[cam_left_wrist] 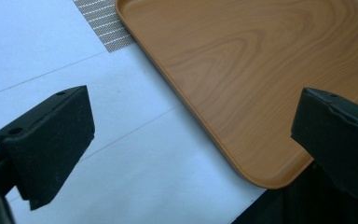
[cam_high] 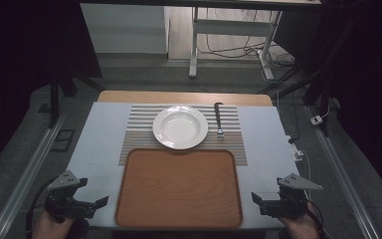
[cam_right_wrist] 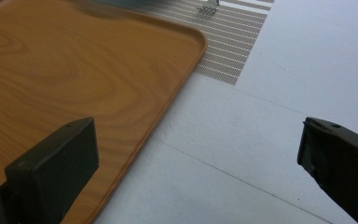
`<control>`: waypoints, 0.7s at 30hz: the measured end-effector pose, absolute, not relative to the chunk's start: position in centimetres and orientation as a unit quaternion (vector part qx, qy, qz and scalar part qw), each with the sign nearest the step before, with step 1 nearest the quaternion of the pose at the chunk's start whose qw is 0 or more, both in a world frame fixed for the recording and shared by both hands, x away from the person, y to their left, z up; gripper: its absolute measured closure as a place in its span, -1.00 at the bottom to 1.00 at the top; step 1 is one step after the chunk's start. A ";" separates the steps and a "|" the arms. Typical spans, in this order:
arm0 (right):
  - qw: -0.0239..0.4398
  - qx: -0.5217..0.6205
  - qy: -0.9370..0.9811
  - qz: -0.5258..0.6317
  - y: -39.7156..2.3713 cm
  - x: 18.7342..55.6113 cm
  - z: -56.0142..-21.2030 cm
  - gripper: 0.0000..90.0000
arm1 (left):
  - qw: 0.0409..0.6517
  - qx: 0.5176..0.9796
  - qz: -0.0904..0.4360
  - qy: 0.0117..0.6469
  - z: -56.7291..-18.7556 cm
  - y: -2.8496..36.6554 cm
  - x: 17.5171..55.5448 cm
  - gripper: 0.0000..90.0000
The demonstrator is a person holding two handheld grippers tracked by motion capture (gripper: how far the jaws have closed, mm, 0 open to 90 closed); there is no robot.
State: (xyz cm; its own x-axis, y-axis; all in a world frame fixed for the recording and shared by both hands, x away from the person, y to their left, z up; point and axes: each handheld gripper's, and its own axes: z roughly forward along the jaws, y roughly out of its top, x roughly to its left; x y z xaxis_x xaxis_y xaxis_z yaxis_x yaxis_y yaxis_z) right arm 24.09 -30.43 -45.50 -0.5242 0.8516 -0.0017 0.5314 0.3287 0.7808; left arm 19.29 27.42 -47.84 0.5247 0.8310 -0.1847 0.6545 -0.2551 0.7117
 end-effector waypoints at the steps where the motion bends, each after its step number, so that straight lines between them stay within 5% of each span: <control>1: 0.212 0.438 0.788 0.378 -30.4 24.1 -45.5 -1.00 | 0.385 0.784 0.114 0.474 -47.8 27.5 19.3 -1.00; 21: 0.193 0.439 0.792 0.377 -30.5 24.4 -45.6 -1.00 | 0.381 0.791 0.107 0.466 -47.9 27.3 19.5 -1.00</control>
